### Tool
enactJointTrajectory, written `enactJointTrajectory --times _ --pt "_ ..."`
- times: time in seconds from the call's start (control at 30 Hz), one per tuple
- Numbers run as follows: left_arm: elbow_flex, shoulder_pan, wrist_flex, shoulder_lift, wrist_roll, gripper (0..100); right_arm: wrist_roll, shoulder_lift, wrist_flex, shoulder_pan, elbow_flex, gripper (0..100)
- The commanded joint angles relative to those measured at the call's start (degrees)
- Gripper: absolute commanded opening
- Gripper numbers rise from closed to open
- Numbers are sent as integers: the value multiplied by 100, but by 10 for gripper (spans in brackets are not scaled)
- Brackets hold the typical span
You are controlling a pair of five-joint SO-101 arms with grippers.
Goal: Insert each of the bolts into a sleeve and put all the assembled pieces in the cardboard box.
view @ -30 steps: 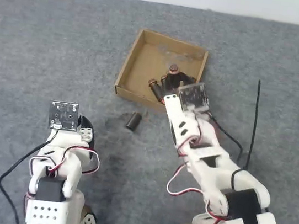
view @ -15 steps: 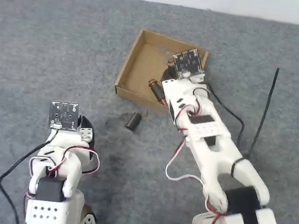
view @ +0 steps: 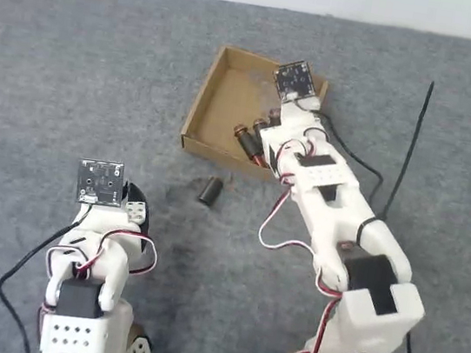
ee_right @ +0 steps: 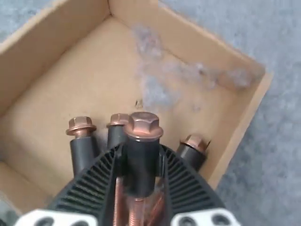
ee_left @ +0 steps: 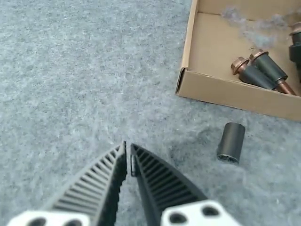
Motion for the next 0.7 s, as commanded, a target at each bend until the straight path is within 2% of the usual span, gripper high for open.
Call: enactJointTrajectory --times 0.0,0.1,0.27,0.57,0.67 --pt "-48 -26 -26 -123 53 11 -176 -40 321 75 -659 10" --pt "-48 -26 -26 -123 53 11 -185 66 514 92 -844 14" --pt "-48 -26 -26 -123 53 11 -185 66 769 84 -870 98" --pt "-48 -26 -26 -123 53 11 -193 -505 840 57 -818 6" --pt "-48 -35 -26 -123 53 11 -193 -892 1349 31 -826 6"
